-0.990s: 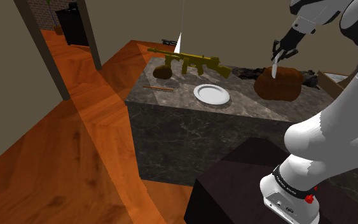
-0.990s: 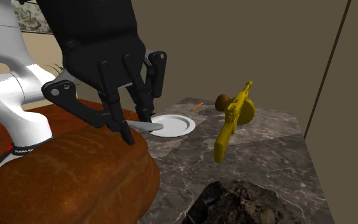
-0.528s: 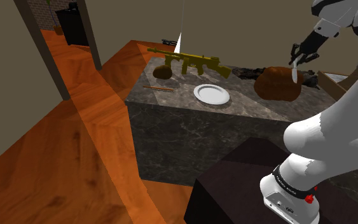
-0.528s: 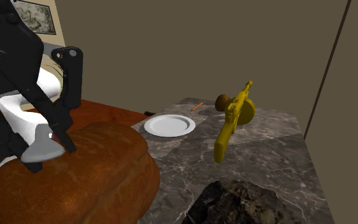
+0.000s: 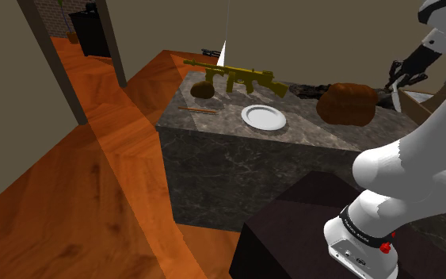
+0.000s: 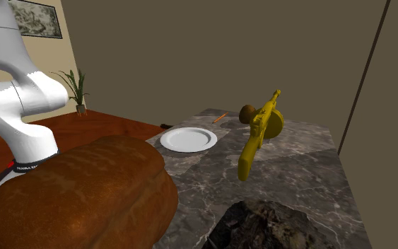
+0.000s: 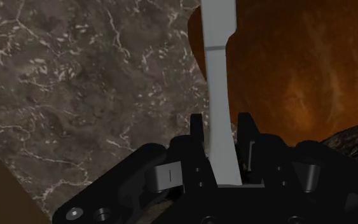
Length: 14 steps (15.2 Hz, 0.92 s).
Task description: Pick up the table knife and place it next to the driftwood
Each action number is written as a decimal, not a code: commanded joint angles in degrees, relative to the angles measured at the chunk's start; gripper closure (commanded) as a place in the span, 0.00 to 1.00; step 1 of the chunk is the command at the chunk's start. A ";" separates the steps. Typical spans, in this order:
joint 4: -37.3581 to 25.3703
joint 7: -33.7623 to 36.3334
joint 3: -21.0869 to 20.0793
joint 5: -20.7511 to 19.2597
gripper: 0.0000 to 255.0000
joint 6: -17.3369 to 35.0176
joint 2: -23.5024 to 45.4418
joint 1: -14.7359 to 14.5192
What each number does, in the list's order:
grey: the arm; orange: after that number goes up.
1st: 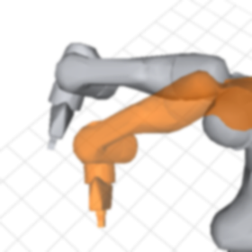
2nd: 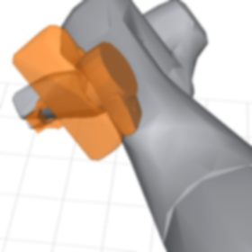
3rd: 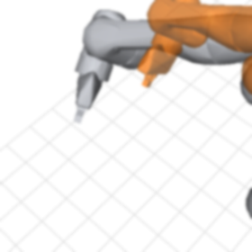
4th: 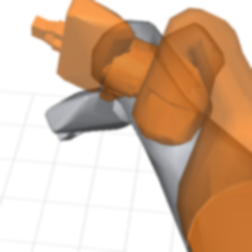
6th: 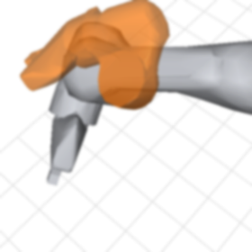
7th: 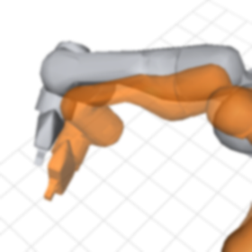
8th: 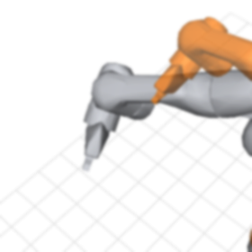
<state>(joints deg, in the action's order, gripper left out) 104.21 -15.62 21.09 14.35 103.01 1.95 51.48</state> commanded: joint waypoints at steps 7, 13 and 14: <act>-4.88 -11.08 5.31 0.85 1.00 -4.18 3.77 6.21; -2.02 -12.71 5.54 1.35 1.00 -0.89 4.58 6.60; -1.40 -12.89 5.52 1.45 1.00 -0.18 4.70 6.59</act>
<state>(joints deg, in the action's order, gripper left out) 102.19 -28.32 26.62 15.71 102.14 6.57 58.08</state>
